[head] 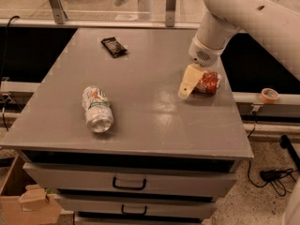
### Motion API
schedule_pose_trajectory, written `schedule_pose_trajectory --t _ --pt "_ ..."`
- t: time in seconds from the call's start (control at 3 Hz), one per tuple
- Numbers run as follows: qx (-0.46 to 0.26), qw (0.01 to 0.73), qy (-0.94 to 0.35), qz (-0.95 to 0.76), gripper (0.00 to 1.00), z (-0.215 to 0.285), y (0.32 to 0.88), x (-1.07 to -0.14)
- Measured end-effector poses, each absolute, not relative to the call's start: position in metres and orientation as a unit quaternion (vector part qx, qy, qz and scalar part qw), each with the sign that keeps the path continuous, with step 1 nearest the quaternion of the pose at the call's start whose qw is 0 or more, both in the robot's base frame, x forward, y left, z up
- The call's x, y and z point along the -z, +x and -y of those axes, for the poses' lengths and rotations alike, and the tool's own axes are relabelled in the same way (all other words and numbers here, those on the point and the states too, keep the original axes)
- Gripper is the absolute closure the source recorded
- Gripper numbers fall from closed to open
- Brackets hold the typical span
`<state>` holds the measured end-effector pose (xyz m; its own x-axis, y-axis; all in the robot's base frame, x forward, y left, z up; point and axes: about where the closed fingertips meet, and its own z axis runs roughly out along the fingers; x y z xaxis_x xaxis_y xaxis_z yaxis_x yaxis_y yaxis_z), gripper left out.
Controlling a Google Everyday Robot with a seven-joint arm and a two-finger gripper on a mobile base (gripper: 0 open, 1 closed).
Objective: Place coke can upright
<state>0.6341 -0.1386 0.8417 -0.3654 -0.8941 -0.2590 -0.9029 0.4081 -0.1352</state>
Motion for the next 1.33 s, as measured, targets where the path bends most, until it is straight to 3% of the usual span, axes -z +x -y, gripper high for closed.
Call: schedule_pose_trajectory --t 1.0,1.33 --pt "-0.038 0.158 -0.534 -0.83 0.87 0.138 0.631 -0.848" --pt "-0.081 0.203 -0.557 -0.801 1.0 0.118 0.629 -0.879"
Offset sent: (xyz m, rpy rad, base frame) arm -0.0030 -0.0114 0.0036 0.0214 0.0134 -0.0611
